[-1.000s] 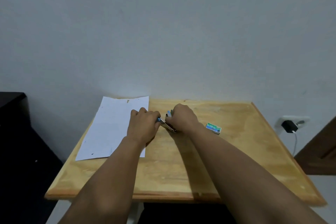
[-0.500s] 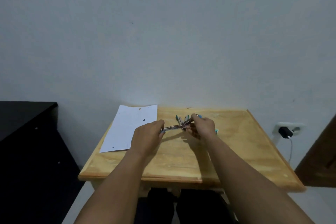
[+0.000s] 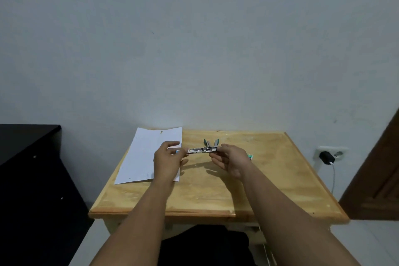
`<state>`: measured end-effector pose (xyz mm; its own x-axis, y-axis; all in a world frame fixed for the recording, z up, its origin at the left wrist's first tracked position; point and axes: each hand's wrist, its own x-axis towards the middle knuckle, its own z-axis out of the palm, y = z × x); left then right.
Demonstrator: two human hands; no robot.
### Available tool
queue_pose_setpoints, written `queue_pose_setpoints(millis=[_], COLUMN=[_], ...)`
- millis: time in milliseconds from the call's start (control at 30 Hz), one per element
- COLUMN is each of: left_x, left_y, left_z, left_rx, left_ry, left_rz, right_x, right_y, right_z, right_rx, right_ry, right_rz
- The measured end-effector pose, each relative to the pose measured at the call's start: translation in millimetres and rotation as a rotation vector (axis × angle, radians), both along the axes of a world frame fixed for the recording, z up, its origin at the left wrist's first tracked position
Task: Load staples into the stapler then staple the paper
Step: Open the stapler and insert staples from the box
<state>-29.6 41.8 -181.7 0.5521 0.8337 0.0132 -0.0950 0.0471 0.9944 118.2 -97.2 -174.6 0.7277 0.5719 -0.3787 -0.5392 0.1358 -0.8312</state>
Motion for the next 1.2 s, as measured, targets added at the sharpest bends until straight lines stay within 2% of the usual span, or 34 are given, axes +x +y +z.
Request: queue_pose_setpoints(millis=[100,200,267,367,433,600,767,933,1000,1100,1200], left_x=[11,27,36,44,47,49,43,45,42,36,30], left_y=[0,-1,-2,4,9,-1,-28,-32,-27,-15,-6], left_z=[5,-3,-7,-5,-3,-8,-19,-29,-32,-39,-49], left_rx=[-0.349,-0.412,-0.426,-0.420,-0.307,0.080,0.202,0.376,0.560,0.923,1.101], left_ry=[-0.217,-0.266,-0.283,-0.259,-0.155,0.215,0.294,0.352,0.405,0.605,0.598], left_rz=[0.056,0.105,0.143,0.159,0.134,-0.082,-0.354,-0.347,-0.327,-0.261,-0.222], right_x=[1,0,-1,-1,0,0,6,19,25,32,35], right_y=[7,16,19,15,9,-4,-7,-5,0,10,16], right_z=[-4,-4,-3,-2,-3,-16,-32,-38,-37,-38,-39], right_rx=[0.054,0.066,0.004,-0.187,-0.226,-0.149,-0.061,-0.134,-0.176,-0.230,-0.264], right_ry=[0.110,0.146,0.071,-0.205,-0.295,-0.191,-0.220,-0.251,-0.254,-0.290,-0.331], right_rz=[0.034,0.104,0.161,0.343,0.425,0.290,0.231,0.263,0.280,0.304,0.324])
